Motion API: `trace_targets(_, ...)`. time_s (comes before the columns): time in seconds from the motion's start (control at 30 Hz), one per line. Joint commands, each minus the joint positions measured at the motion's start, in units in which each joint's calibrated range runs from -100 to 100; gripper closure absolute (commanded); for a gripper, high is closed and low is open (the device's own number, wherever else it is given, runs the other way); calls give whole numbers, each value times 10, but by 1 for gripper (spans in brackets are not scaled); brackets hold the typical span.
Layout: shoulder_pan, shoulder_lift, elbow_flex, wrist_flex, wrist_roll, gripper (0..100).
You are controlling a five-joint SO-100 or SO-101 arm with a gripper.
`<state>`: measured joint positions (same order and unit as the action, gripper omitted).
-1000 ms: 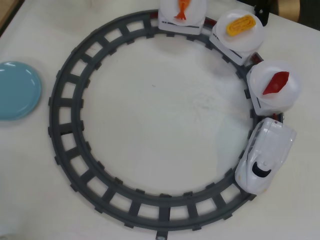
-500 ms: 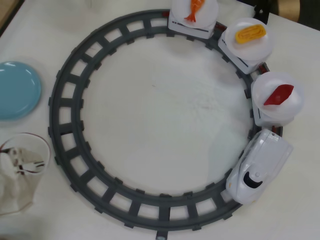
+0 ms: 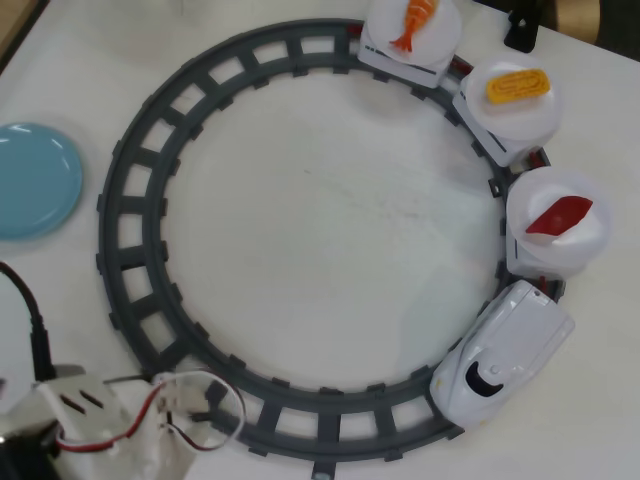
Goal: Pick up the sushi from the Shinkansen and put it on the blue dish
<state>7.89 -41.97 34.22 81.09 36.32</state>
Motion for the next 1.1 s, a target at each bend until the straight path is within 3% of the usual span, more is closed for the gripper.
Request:
trace_targets(0.0, 65, 9, -33, -35, 33, 97)
trace_targets(0.37, 121, 94, -56, -132, 51, 97)
trace_targets(1.07, 153, 377, -437, -120, 64, 97)
